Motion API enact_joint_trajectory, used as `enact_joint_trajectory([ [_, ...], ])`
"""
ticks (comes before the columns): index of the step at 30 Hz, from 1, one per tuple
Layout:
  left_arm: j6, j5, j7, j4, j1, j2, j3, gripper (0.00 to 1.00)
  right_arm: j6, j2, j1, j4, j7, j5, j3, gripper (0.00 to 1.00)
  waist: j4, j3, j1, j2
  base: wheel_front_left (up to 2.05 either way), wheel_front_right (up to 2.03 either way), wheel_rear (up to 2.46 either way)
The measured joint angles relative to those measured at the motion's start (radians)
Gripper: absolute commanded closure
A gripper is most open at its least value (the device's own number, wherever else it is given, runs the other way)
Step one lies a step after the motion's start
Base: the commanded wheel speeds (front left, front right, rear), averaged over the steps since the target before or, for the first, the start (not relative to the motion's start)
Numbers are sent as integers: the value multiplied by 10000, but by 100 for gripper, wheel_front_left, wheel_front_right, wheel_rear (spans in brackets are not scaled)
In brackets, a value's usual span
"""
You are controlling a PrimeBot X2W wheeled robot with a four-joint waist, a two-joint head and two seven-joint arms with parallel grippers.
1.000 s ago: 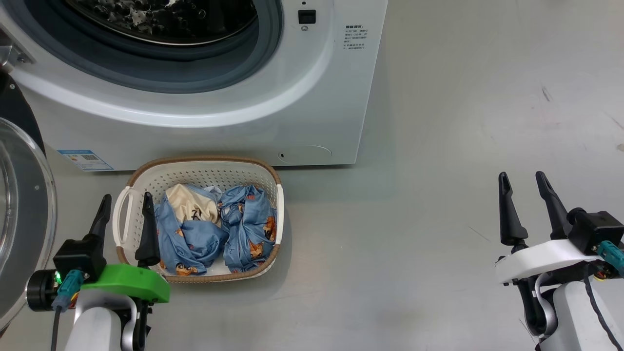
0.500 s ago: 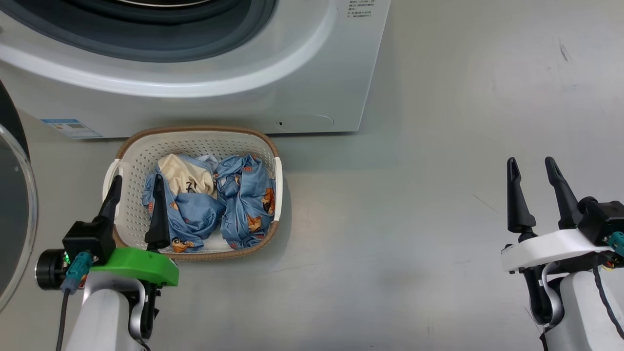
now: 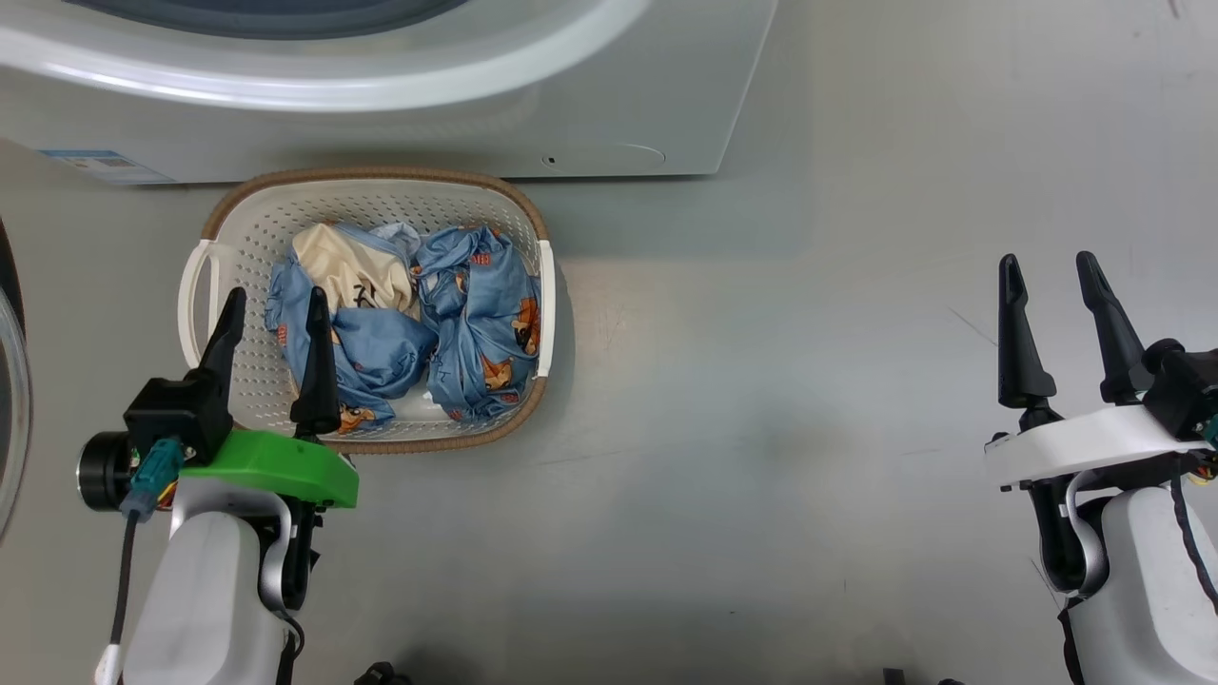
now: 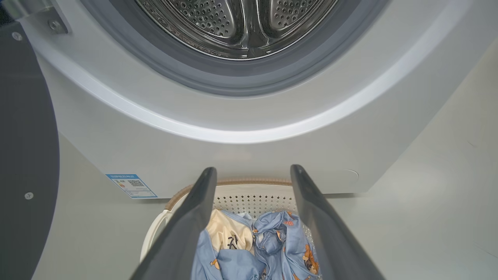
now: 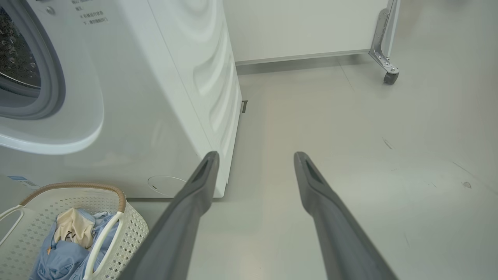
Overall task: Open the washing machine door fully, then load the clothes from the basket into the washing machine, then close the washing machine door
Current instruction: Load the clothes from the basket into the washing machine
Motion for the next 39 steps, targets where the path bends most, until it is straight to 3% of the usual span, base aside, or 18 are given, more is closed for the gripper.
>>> enact_joint_trajectory([
  [27, -35, -468, -2, 1363, -2554, -163, -94, 0, 0, -272, -1184, -314, 0, -209, 167, 0, 112, 3026, 1, 0, 0, 0, 0],
  [39, -35, -523, 6, 2844, -3763, -36, -8, 0, 2, -268, -1580, -464, 0, -385, 387, 0, -39, 4059, 1, 0, 0, 0, 0],
])
